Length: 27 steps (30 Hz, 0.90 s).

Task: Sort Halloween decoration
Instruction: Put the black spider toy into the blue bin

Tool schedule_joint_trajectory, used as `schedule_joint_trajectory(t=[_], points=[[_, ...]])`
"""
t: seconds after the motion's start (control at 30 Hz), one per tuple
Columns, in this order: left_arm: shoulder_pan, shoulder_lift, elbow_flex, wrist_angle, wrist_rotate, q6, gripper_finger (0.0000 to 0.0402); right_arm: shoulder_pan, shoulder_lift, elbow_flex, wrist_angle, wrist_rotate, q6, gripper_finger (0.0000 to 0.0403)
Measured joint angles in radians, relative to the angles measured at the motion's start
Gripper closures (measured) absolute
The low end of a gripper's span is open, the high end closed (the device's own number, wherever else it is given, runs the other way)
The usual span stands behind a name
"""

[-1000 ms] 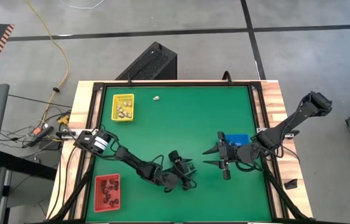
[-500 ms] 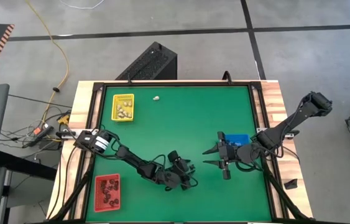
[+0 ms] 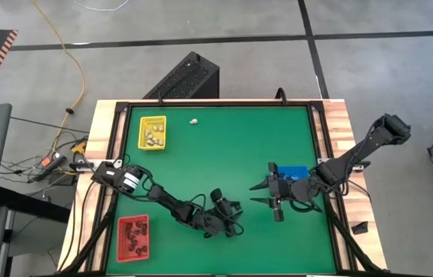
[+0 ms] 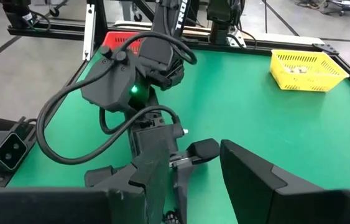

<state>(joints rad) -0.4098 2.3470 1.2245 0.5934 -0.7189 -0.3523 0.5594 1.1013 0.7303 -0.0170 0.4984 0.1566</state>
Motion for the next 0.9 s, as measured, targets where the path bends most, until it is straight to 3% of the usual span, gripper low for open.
schedule_joint_trajectory(t=[0.3,0.57,0.9], points=[[-0.003,0.001,0.0,-0.002,0.007,0.013,0.0302,0.0,0.0,0.0,-0.001,0.0,0.0,0.023],[-0.014,-0.004,-0.003,0.038,-0.002,0.101,0.0312,0.0,0.0,0.0,-0.001,0.0,0.0,0.023],[-0.042,-0.058,-0.005,0.041,-0.206,0.248,0.0313,0.0,0.0,0.0,-0.002,0.0,0.0,0.023]])
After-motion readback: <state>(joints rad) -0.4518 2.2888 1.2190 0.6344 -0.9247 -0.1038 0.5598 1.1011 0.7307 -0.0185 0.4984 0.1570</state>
